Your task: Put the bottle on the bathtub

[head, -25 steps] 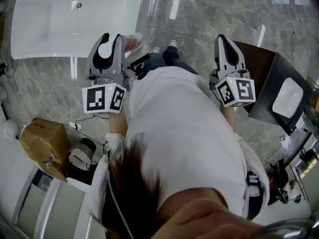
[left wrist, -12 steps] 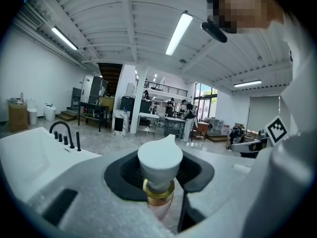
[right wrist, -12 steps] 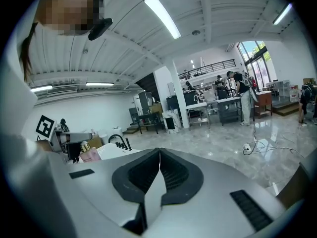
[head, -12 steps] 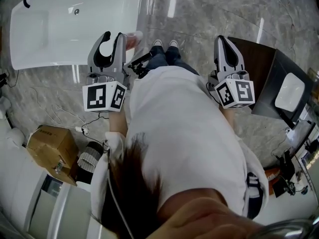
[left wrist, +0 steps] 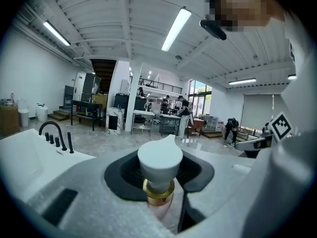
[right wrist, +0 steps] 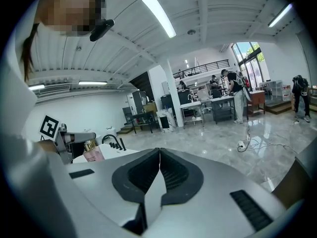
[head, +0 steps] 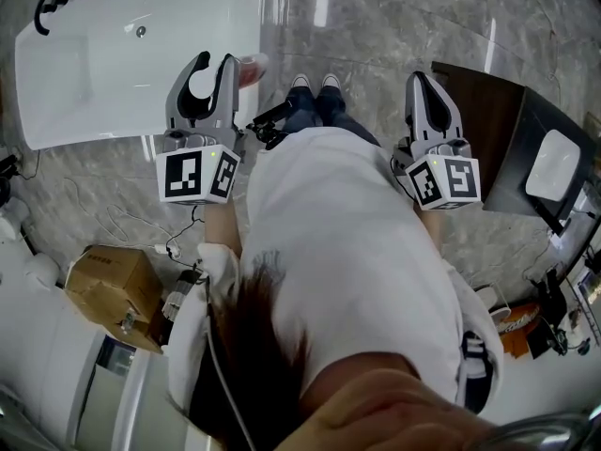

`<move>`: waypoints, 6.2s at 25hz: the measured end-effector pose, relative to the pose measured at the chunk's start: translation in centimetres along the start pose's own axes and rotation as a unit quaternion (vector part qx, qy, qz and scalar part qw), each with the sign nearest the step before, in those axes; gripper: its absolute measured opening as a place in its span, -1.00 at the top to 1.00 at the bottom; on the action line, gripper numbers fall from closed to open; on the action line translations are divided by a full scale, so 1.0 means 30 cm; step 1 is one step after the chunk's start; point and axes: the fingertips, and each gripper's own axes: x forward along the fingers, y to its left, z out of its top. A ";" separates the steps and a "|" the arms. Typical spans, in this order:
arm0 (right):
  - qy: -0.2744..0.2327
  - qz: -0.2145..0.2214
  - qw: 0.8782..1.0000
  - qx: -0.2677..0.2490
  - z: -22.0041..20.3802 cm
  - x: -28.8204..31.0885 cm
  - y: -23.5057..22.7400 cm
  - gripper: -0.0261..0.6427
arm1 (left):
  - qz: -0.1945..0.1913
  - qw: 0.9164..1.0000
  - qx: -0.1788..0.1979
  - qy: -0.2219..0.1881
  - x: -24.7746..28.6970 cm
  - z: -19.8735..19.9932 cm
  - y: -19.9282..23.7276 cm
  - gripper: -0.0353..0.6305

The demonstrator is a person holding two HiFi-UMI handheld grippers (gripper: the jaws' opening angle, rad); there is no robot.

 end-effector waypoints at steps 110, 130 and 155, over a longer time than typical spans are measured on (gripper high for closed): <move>0.161 -0.027 0.986 0.027 -1.081 0.578 -0.358 0.89 | 0.028 0.945 -0.004 0.327 0.999 -2.612 0.212 0.47; 0.180 -0.026 0.983 0.036 -1.047 0.512 -0.302 0.89 | 0.016 0.945 -0.023 0.326 0.964 -2.519 0.191 0.20; 0.171 -0.013 0.982 0.085 -0.820 0.404 -0.132 0.89 | 0.010 0.983 -0.008 0.181 0.919 -1.798 0.152 0.85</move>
